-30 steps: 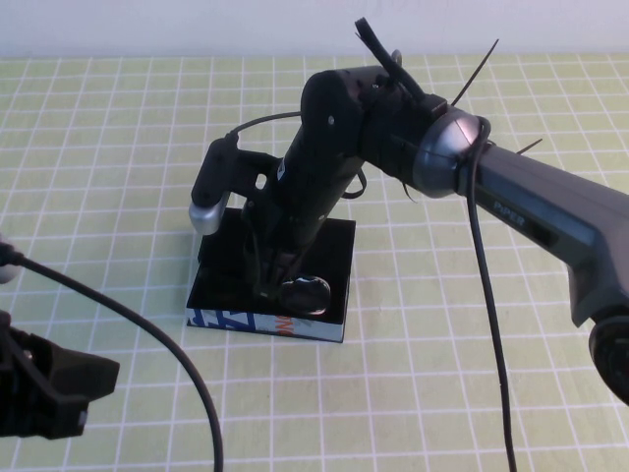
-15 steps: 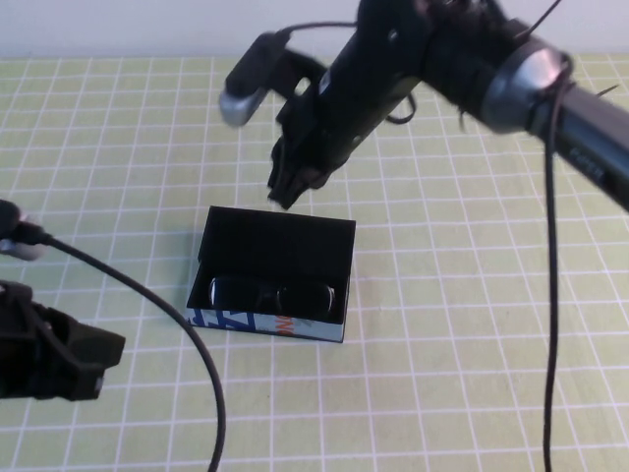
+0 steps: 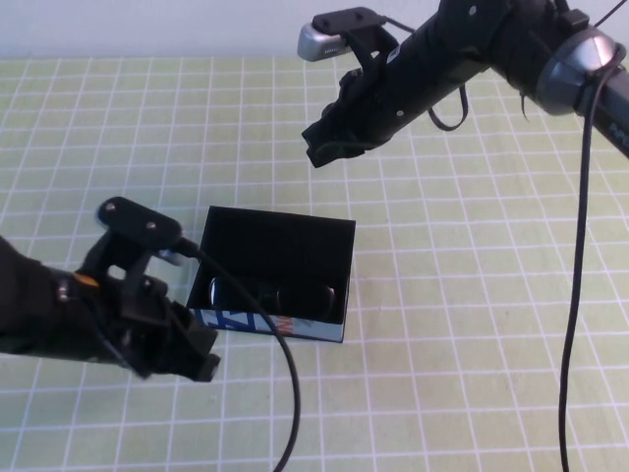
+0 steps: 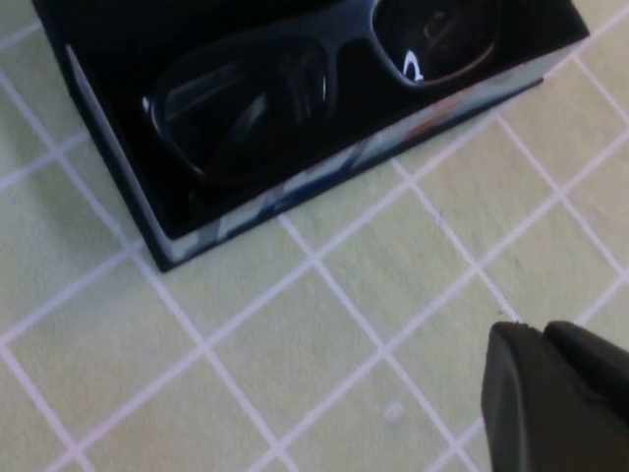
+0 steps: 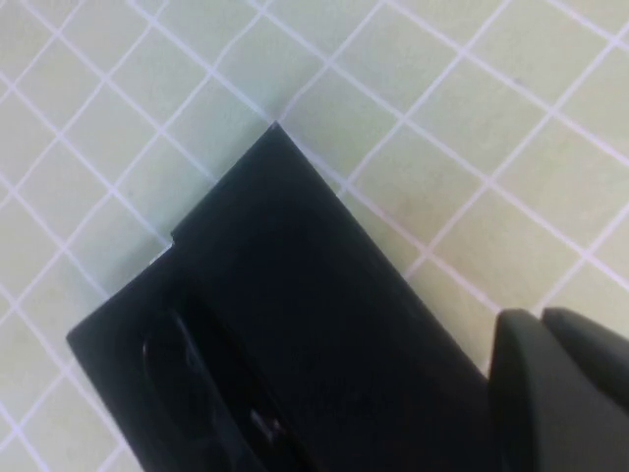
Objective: Return glasses to glasses case
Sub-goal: Close the glasses case
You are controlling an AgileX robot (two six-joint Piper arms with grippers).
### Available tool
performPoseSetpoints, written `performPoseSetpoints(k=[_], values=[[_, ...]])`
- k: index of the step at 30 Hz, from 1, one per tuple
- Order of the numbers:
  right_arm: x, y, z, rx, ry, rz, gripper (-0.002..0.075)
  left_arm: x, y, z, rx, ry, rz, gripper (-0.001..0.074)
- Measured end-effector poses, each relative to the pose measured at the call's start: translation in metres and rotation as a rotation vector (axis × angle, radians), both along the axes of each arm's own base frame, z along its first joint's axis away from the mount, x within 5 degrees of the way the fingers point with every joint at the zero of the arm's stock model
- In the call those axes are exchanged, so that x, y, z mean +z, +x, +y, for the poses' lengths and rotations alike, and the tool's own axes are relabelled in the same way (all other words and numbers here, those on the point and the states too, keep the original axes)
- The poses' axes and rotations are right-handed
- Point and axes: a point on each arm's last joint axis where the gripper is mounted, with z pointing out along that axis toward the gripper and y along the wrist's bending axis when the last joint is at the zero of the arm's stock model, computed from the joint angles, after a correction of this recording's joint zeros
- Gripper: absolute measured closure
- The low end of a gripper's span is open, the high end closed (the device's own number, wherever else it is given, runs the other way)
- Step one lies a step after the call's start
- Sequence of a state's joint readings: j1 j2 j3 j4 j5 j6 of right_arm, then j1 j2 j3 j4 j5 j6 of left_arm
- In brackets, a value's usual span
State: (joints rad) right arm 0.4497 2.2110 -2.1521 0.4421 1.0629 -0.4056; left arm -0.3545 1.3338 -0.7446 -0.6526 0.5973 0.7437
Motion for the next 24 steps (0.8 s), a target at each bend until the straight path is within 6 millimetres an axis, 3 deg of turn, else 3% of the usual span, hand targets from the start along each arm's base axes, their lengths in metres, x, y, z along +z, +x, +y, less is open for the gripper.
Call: performPoseSetpoints(k=[6, 14, 24], values=[[-0.02, 0.009, 0.002, -0.021, -0.003, 0.013, 0.0742, -0.027, 0.019, -0.011, 0.076, -0.002, 0.019, 0.0738], [-0.062, 0.028, -0.006, -0.068, -0.028, 0.064, 0.0742, -0.064, 0.031, -0.016, 0.127, 0.019, 0.129, 0.0738], [-0.09, 0.035, -0.007, -0.094, 0.024, 0.159, 0.0742, -0.071, 0.04, -0.018, 0.192, -0.01, 0.108, 0.0738]])
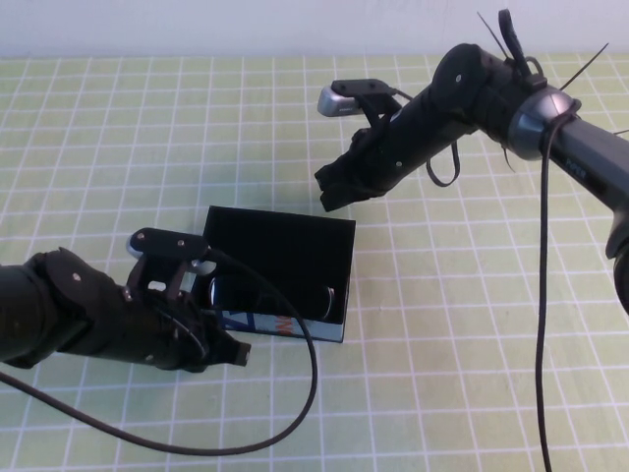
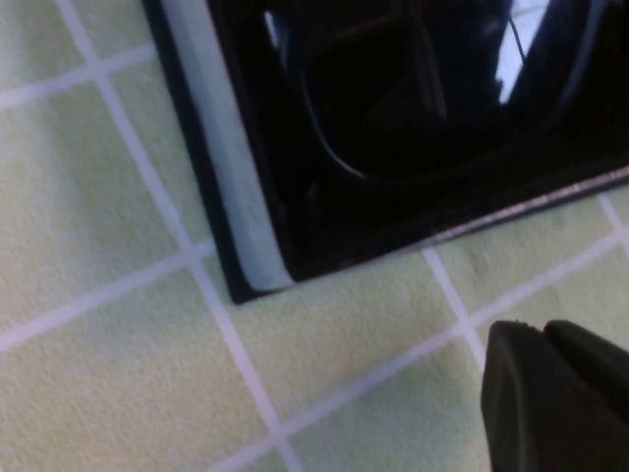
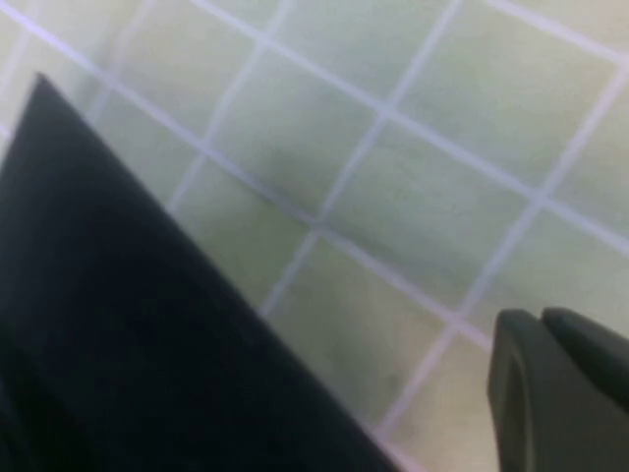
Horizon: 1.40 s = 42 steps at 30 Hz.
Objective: Return glasses to glasses case
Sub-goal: Close the glasses case
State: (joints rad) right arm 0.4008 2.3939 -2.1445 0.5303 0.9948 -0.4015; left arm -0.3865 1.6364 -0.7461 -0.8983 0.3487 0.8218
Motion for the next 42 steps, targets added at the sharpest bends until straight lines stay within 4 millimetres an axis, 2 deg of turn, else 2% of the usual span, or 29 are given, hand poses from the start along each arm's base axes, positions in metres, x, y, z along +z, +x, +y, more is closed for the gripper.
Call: performPoseSetpoints(k=[8, 30, 35, 42], values=[[-0.009, -0.004, 0.007, 0.047, 0.069, 0.072, 0.0742, 0.001, 0.003, 0.0, 0.027, -0.007, -0.028, 0.0738], [0.002, -0.021, 0.019, 0.131, 0.244, 0.243, 0.0742, 0.002, 0.006, 0.002, 0.049, -0.002, -0.05, 0.0738], [0.004, -0.032, 0.036, 0.178, 0.262, 0.252, 0.0742, 0.002, 0.006, 0.002, 0.049, -0.002, -0.05, 0.0738], [0.001, -0.061, 0.075, 0.284, 0.201, 0.251, 0.0742, 0.001, 0.003, 0.001, -0.032, 0.03, -0.052, 0.0738]])
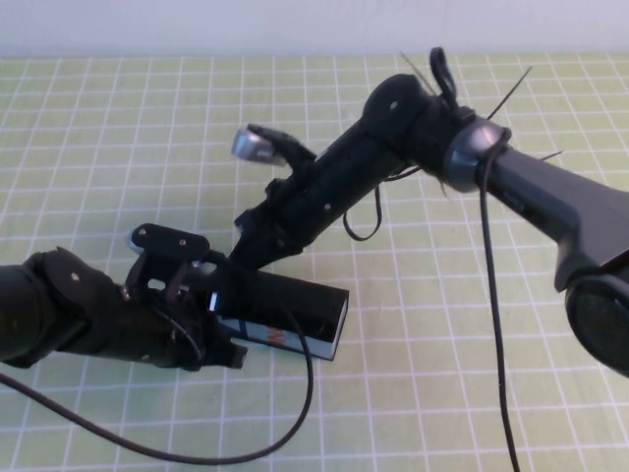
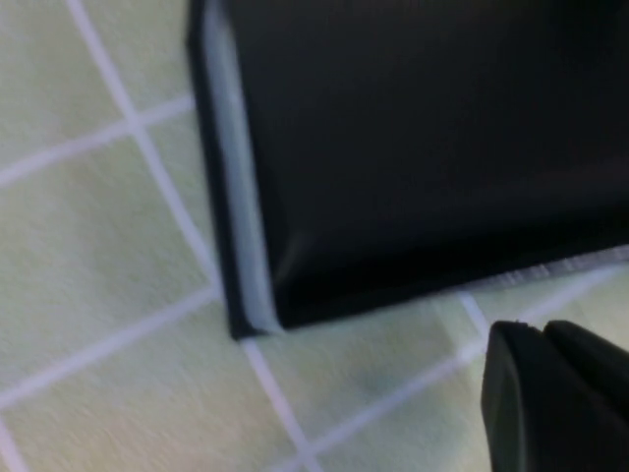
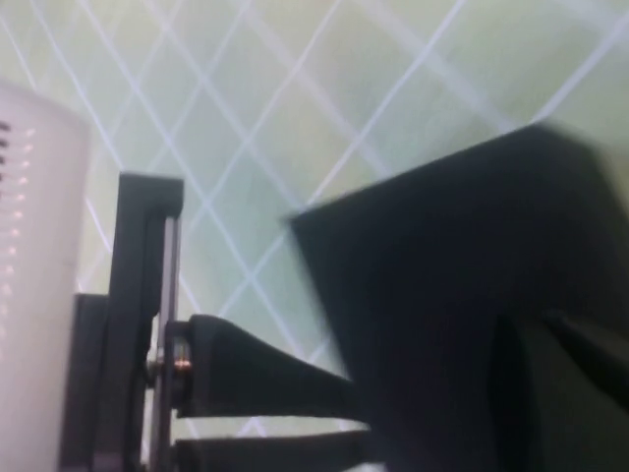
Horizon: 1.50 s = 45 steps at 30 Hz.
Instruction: Return glasses to glasses case
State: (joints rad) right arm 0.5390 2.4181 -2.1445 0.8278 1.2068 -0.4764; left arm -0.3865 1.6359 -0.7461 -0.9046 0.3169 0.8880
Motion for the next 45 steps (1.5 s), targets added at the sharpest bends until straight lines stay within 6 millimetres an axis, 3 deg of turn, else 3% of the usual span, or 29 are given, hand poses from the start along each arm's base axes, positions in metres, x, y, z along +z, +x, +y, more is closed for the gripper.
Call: performPoseSetpoints(k=[6, 13, 17, 24, 29, 36, 41, 45], values=[[-0.005, -0.011, 0.011, 0.028, -0.073, -0.007, 0.0743, 0.012, -0.01, 0.013, -0.083, -0.032, 0.086, 0.0738], [-0.007, -0.011, 0.008, 0.025, -0.126, -0.024, 0.0743, 0.059, -0.029, 0.054, -0.042, -0.1, 0.092, 0.0738], [-0.005, -0.011, 0.007, 0.02, -0.136, -0.029, 0.0743, 0.094, -0.053, 0.073, -0.026, -0.137, 0.05, 0.0738], [0.015, -0.013, 0.002, 0.022, -0.156, -0.093, 0.0743, 0.149, -0.116, 0.076, -0.063, -0.174, -0.129, 0.0738], [0.059, -0.019, -0.009, 0.008, -0.161, -0.193, 0.0743, 0.169, -0.163, 0.081, -0.063, -0.115, -0.26, 0.0738], [0.144, -0.04, -0.04, -0.036, -0.207, -0.42, 0.0743, 0.174, -0.213, 0.092, 0.023, -0.042, -0.318, 0.0738], [0.218, -0.076, -0.071, -0.093, -0.19, -0.59, 0.0743, 0.185, -0.248, 0.097, 0.115, -0.071, -0.547, 0.0738], [0.265, -0.107, -0.096, -0.136, -0.169, -0.702, 0.0743, 0.192, -0.276, 0.104, 0.176, -0.055, -0.786, 0.0738]])
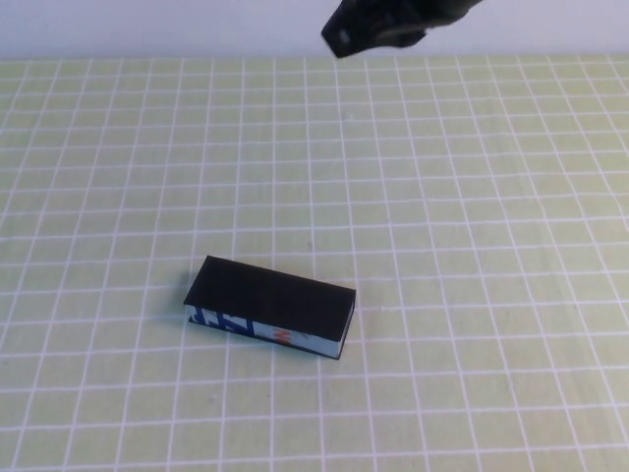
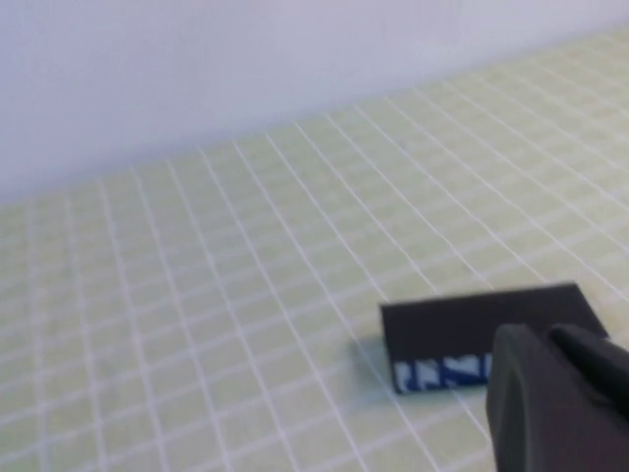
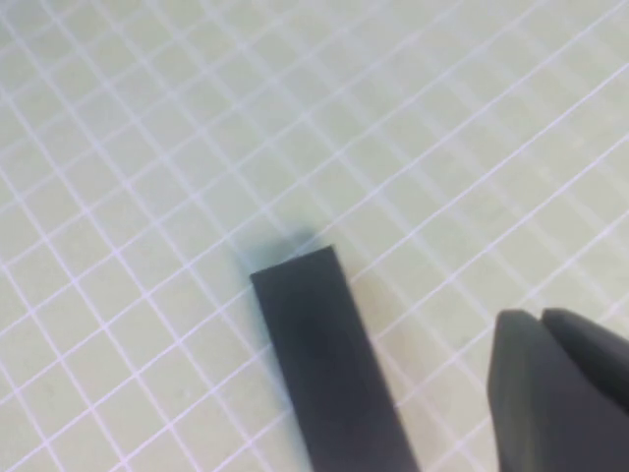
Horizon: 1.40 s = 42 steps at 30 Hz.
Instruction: Return glasses to glasses case
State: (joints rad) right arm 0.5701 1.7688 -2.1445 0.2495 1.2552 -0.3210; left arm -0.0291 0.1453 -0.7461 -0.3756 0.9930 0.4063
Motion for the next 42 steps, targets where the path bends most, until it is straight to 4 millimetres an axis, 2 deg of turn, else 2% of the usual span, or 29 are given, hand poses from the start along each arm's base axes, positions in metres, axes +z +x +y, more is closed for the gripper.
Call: performPoseSetpoints(k=[3, 6, 12, 14, 18, 21, 27, 30, 36, 42], values=[[0.03, -0.025, -0.02, -0.029, 0.02, -0.083, 0.0743, 0.002, -0.014, 0.007, 0.079, 0.011, -0.118, 0.0738], [0.046, -0.047, -0.039, -0.053, 0.014, -0.136, 0.0743, 0.001, -0.016, 0.014, 0.151, -0.003, -0.129, 0.0738], [0.048, -0.091, -0.073, -0.101, 0.012, -0.206, 0.0743, -0.021, 0.001, 0.016, 0.208, -0.078, -0.044, 0.0738], [0.041, -0.105, -0.083, -0.115, 0.035, -0.248, 0.0743, -0.032, 0.008, 0.016, 0.216, -0.1, -0.002, 0.0738], [0.009, -0.13, -0.102, -0.117, 0.053, -0.332, 0.0743, -0.047, 0.016, 0.014, 0.204, -0.139, 0.057, 0.0738], [-0.027, -0.149, -0.116, -0.117, 0.049, -0.39, 0.0743, -0.053, 0.019, 0.012, 0.197, -0.152, 0.073, 0.0738], [-0.129, -0.187, -0.141, -0.135, 0.04, -0.354, 0.0743, -0.055, 0.021, 0.012, 0.199, -0.162, 0.062, 0.0738], [-0.163, -0.205, -0.152, -0.183, 0.137, -0.377, 0.0743, -0.054, 0.022, 0.013, 0.2, -0.165, 0.052, 0.0738], [-0.199, -0.226, -0.172, -0.276, 0.301, -0.525, 0.0743, -0.054, 0.022, 0.013, 0.2, -0.166, 0.047, 0.0738], [-0.198, -0.237, -0.18, -0.29, 0.37, -0.602, 0.0743, -0.053, 0.022, 0.013, 0.2, -0.168, 0.043, 0.0738]])
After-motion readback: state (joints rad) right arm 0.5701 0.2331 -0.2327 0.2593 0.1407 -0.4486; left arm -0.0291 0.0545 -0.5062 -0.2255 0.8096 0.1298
